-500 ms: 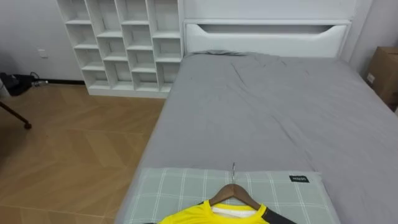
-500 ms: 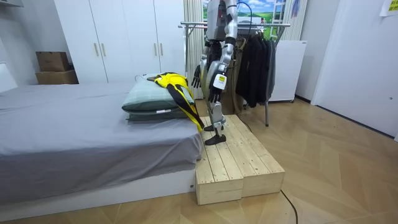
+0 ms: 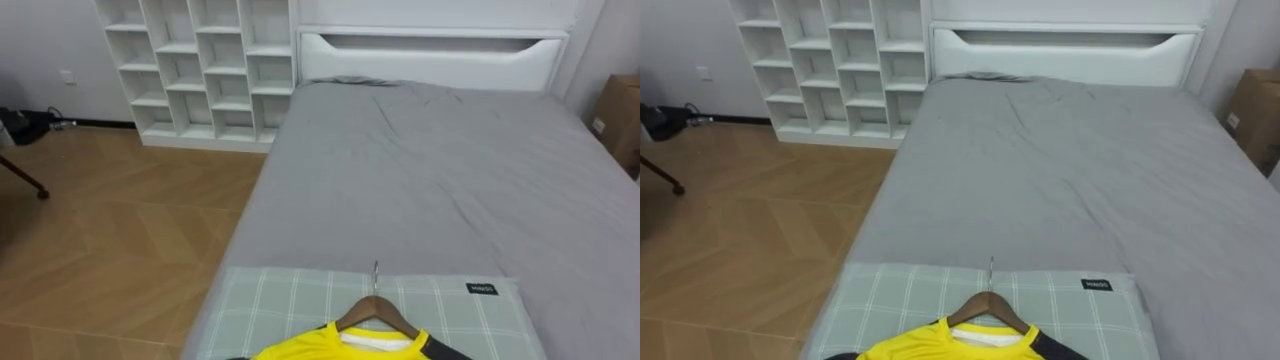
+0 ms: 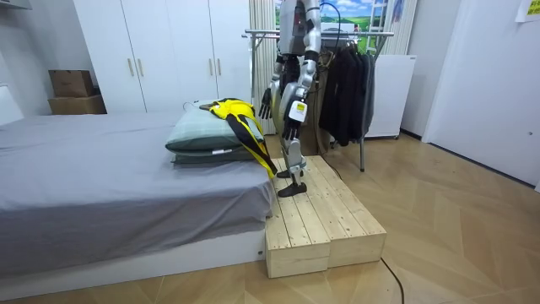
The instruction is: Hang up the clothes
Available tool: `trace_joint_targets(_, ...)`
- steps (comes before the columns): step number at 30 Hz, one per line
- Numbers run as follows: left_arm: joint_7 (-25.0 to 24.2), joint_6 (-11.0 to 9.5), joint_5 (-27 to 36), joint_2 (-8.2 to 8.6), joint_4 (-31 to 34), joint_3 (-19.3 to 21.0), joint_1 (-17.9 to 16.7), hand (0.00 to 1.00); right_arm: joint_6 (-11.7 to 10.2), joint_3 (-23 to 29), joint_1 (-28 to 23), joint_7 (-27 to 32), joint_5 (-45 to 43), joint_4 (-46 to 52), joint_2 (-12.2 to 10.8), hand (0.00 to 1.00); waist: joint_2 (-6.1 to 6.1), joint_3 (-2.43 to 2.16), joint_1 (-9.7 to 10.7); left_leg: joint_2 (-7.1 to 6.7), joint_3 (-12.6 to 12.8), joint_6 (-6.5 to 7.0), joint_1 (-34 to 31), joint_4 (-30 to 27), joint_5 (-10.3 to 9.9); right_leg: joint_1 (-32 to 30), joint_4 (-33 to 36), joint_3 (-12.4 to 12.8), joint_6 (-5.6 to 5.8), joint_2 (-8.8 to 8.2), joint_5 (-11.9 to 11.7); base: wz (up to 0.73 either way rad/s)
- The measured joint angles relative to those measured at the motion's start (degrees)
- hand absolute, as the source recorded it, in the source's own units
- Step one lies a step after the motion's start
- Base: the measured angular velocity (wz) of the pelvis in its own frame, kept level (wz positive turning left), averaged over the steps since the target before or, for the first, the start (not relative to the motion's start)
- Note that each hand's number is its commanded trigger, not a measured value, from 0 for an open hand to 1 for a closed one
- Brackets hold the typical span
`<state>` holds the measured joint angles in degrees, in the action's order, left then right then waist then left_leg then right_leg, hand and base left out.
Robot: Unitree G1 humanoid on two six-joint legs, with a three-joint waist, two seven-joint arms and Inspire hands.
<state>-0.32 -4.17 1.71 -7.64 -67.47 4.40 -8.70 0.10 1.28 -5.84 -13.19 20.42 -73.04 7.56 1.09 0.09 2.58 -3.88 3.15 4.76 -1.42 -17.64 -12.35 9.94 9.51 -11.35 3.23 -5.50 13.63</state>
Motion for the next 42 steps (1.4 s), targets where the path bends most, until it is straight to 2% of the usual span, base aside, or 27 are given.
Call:
trace_joint_targets(16,0.5,0.11,2.75,0.03,-0.69,0.03,-1.09,0.0,0.09,0.23,-0.01,0.69,-0.17,-0.4,-0.21,0.0,-0.06,0.07,0.24,-0.06,-0.46,0.0,0.09,0.1,0.0,0.14,0.14,-0.14,0.0,0.0,0.0,0.0)
trace_joint_targets(22,3.61,1.42,3.18,0.25,-0.44,0.04,-2.49,0.0,0.92,0.12,-0.03,2.76,0.97,-0.39,-0.23,0.0,-0.11,0.08,0.12,-0.13,-0.16,0.06,0.13,-0.03,-0.08,0.36,0.03,-0.17,0.0,0.0,0.0,0.0)
trace_joint_targets(25,6.26,1.89,2.55,0.27,-0.39,0.55,-3.27,0.0,1.28,0.13,-0.11,3.89,1.53,-0.39,-0.24,0.0,-0.2,0.12,0.08,-0.55,-0.73,0.13,0.42,-0.05,-0.21,0.68,0.0,-0.16,0.05,-0.05,0.03,0.0)
trace_joint_targets(28,10.82,1.98,0.23,0.28,-0.15,3.57,-3.75,0.0,1.25,0.13,-0.45,4.66,2.27,-0.43,-0.22,0.0,-0.32,0.14,-0.12,-0.57,-0.95,0.16,1.13,-0.16,-0.46,1.22,-0.04,-0.25,0.14,-0.13,0.08,0.0)
trace_joint_targets(31,16.42,2.15,-1.1,0.27,1.6,5.32,-4.17,0.0,1.26,0.18,-0.38,5.63,2.32,-0.46,-0.21,0.0,-0.54,0.11,-0.23,-0.63,-1.1,0.25,1.14,-0.4,-0.52,1.25,0.29,-0.34,0.16,-0.14,0.06,0.03)
trace_joint_targets(33,21.28,2.02,-4.43,0.24,3.45,5.97,-4.08,0.0,1.26,0.62,-0.47,6.14,2.33,-0.55,-0.21,0.0,-0.7,0.07,0.16,-0.68,-2.17,0.26,1.07,-0.42,-0.51,1.61,0.34,-1.34,0.3,-0.19,-0.07,0.2)
trace_joint_targets(37,27.92,1.57,-8.82,0.12,5.87,7.04,-3.92,0.0,1.25,1.25,-0.78,6.8,3.05,-0.68,0.03,0.0,-1.0,0.01,0.12,-0.84,-3.17,0.26,1.13,-0.63,-0.59,2.02,0.66,-2.0,0.32,-0.17,-0.12,0.14)
trace_joint_targets(38,29.83,1.32,-10.57,0.12,7.61,7.42,-3.85,0.0,1.21,1.25,-0.97,6.78,3.43,-0.72,0.23,0.0,-1.44,-0.17,0.01,-0.88,-3.5,0.26,1.14,-0.67,-0.57,1.93,0.85,-2.29,0.31,-0.17,-0.14,0.15)
trace_joint_targets(39,31.55,0.94,-11.66,0.12,9.31,7.8,-3.93,0.0,1.2,1.26,-1.12,6.73,3.85,-0.78,0.49,0.0,-1.19,0.06,-0.07,-0.83,-3.65,0.24,1.15,-0.73,-0.54,1.81,1.31,-2.51,0.28,-0.15,-0.21,0.13)
trace_joint_targets(40,32.42,0.76,-12.17,0.12,10.06,7.93,-3.92,0.0,1.15,1.31,-1.23,6.72,3.86,-0.78,0.63,0.0,-1.58,-0.13,-0.09,-0.82,-3.76,0.24,1.13,-0.84,-0.55,1.85,1.36,-2.63,0.26,-0.12,-0.24,0.06)
trace_joint_targets(42,35.46,-0.86,-13.73,0.14,12.51,8.03,-3.92,0.0,1.0,2.42,-1.68,6.71,3.83,-0.68,1.11,0.0,-1.82,-0.05,-0.21,-0.83,-3.81,0.24,1.11,-0.86,-0.55,1.85,1.35,-2.68,0.26,-0.11,-0.24,0.0)
